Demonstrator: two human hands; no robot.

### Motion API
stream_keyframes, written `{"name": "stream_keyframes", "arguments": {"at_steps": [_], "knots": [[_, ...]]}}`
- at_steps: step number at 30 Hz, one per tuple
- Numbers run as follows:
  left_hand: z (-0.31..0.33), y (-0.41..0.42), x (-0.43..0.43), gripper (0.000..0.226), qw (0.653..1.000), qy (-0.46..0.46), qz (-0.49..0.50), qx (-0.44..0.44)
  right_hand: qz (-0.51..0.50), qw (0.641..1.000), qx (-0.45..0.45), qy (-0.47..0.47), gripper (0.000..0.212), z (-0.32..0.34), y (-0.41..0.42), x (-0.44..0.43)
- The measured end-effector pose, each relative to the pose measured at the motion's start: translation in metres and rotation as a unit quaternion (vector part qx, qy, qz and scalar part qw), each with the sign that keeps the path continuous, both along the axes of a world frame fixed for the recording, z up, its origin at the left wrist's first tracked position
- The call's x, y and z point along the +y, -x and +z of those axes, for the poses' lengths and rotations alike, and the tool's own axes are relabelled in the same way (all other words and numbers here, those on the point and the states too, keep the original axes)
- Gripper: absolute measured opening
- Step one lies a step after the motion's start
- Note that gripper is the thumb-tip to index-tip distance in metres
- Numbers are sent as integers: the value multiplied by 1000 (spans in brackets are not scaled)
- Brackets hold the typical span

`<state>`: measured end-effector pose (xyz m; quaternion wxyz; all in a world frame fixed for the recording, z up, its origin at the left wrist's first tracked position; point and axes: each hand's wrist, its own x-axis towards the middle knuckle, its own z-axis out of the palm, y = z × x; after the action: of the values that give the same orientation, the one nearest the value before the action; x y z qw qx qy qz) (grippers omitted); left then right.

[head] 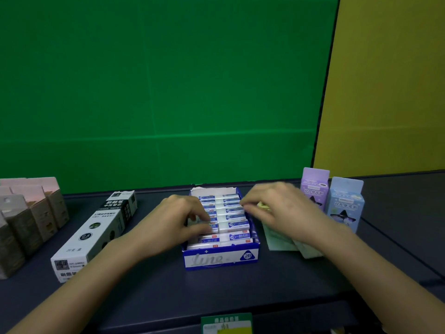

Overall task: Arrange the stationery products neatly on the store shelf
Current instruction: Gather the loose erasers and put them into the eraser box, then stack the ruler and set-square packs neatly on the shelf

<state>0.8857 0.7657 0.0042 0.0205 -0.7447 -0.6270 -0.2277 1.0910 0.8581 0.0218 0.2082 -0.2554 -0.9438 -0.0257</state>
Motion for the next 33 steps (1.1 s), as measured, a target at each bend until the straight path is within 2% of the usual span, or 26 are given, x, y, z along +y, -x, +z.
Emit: {"name": "stream_keyframes", "arguments": {"at_steps": [2, 4, 8, 12, 15, 21, 23, 27, 30, 33], "knots": [[3, -5, -1, 26, 999, -42, -3, -18, -51, 996, 75, 23, 23, 4, -15, 6], [7, -14, -1, 21, 997, -72, -5, -29, -116, 989, 80, 39, 23, 3, -31, 13], [13, -44, 3, 12, 994, -104, -10, -29, -213, 975, -6, 69, 27, -16, -49, 21], [9, -81, 12, 13, 995, -100, -7, -27, -244, 964, -91, 58, 48, -33, -53, 15], [2, -102, 18, 23, 995, -93, 11, -37, -246, 961, -110, 62, 59, -39, -58, 16], [-9, -140, 21, 15, 991, -102, 81, -25, -212, 963, -80, 144, 56, -40, -66, 25], [-12, -150, 21, 16, 990, -96, 103, -25, -208, 963, -60, 159, 51, -40, -67, 25], [-18, -170, 16, 20, 986, -94, 135, -10, -164, 975, -18, 148, 26, -38, -75, 21], [-25, -191, 15, 21, 987, -84, 136, -21, -129, 979, 48, 148, 15, -26, -101, 14], [-32, -207, 33, 27, 981, -3, 193, 16, -129, 975, 100, 154, 20, -7, -131, 4]]}}
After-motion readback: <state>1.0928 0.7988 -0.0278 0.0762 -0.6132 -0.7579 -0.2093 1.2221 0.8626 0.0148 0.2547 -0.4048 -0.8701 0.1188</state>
